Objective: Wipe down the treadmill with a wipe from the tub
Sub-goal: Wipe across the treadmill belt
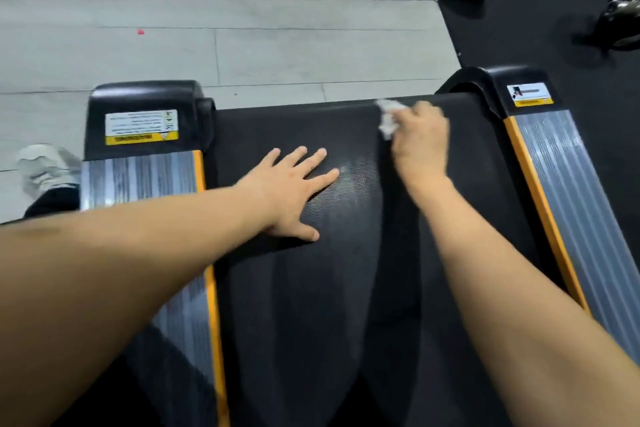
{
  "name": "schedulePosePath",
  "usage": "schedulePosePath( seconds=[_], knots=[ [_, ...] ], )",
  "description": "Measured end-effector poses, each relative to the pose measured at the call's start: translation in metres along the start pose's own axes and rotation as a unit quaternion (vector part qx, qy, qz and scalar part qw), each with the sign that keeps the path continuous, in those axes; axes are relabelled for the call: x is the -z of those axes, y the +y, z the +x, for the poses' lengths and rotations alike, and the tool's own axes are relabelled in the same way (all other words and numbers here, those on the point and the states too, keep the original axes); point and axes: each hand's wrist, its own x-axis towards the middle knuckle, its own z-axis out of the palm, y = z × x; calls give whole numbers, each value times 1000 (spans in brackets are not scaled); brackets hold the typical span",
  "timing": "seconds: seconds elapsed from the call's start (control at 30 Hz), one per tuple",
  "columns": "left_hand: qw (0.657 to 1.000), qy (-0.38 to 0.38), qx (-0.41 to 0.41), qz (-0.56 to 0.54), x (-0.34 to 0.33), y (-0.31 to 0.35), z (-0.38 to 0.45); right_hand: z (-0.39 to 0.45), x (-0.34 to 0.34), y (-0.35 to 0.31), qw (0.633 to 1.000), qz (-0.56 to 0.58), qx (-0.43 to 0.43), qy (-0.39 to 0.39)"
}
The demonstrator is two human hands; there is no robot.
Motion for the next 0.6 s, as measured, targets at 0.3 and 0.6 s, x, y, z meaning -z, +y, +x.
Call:
schedulePosePath(
  seconds=[0.3,0.6],
  knots=[
    [988,115,66,85,-32,-102,-95,-17,-11,-172,992,122,-4,24],
    [972,212,99,-37,-68,-95,-104,-18,-2,-91,1000,12,11,-20]
  ],
)
